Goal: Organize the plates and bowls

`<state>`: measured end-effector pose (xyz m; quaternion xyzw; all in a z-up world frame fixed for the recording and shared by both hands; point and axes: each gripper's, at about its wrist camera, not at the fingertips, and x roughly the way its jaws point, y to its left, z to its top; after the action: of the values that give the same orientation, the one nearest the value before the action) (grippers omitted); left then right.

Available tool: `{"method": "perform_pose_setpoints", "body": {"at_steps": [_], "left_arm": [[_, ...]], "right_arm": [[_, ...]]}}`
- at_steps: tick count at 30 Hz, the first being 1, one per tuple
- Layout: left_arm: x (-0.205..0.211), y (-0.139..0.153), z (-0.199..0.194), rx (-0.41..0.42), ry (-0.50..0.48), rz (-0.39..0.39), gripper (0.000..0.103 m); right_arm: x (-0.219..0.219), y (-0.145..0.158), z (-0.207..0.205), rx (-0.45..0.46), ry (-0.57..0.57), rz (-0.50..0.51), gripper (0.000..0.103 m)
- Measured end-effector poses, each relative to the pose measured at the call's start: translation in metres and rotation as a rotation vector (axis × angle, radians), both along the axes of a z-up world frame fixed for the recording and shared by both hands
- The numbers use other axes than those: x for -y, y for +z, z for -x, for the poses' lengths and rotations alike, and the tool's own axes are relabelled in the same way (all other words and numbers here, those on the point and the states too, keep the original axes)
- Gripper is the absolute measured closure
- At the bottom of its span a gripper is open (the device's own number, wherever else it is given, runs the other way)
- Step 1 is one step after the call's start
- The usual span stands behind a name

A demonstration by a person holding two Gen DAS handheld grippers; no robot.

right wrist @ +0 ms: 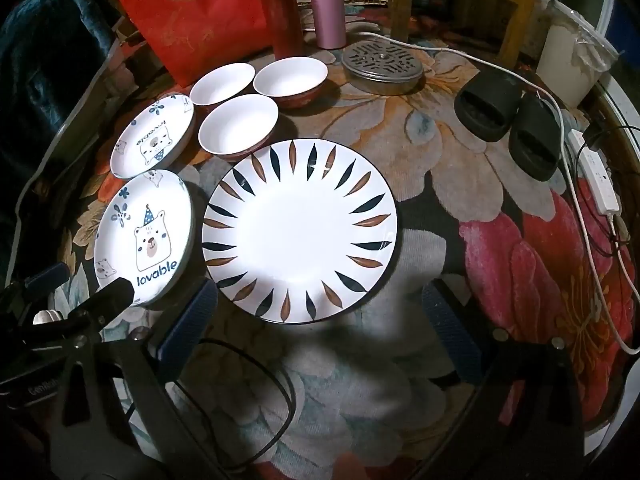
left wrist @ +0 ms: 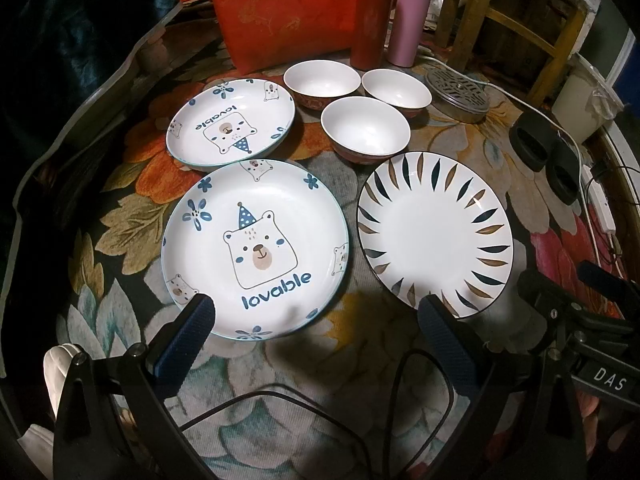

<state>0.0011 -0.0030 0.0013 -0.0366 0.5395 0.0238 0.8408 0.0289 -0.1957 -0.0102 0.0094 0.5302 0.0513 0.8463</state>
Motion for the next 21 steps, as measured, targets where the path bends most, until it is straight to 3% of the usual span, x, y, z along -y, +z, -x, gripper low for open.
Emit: {"method": "perform_pose_setpoints", "body": {"at_steps": [21], "left_arm": [[0.0000,-0.0006,0.0009,0.002,-0.002,-0.001,0.001]], "right_arm": [[-0.0014,-0.0015,-0.0008,-0.002,0.001,-0.002,0.000]]}}
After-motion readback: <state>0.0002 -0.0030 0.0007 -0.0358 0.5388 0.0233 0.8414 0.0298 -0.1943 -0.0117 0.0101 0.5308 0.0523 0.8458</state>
